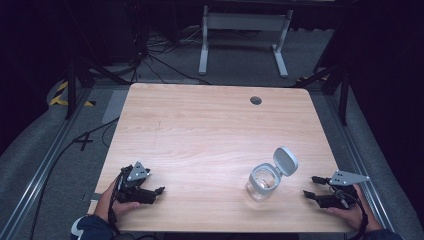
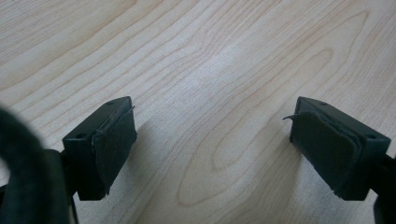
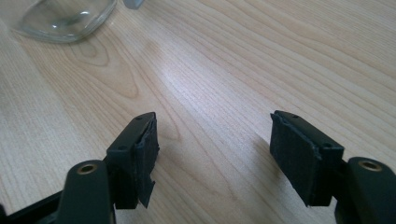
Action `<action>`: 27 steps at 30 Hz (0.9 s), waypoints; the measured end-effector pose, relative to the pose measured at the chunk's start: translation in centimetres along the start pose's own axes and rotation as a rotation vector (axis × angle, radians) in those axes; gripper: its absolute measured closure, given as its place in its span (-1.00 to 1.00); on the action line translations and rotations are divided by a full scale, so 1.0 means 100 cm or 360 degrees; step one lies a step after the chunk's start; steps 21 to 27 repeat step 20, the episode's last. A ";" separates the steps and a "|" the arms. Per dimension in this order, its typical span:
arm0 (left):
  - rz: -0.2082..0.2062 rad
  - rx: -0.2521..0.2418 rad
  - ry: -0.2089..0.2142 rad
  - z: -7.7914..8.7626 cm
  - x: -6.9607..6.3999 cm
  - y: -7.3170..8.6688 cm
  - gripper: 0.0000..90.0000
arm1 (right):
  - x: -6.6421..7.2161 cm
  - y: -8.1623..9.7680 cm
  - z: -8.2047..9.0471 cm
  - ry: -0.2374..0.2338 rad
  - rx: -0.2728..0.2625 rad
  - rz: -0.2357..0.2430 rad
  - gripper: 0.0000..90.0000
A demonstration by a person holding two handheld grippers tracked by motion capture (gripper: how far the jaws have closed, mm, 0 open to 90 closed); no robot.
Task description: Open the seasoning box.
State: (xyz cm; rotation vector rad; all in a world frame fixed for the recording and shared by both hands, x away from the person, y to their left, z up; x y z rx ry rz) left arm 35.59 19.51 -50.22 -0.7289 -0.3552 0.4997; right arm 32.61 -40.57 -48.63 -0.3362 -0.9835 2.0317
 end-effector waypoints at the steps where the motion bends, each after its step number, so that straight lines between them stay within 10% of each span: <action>1: 0.0000 0.0000 0.0000 0.000 0.000 0.000 -0.67 | 0.000 0.000 0.000 0.0000 0.0000 0.0001 -0.28; 27: 0.0016 -0.0002 0.0003 0.000 -0.001 0.000 -0.68 | 0.000 0.000 0.000 0.0014 0.0007 -0.0018 -0.35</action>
Point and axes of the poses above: each handheld gripper's, and its own axes: z roughly backward along the jaws, y roughly out of its underside, x roughly to its left, the point moved 3 cm from there along -z, roughly forward along the jaws, and after that the axes turned 11 degrees about -z, right-handed, at the moved point
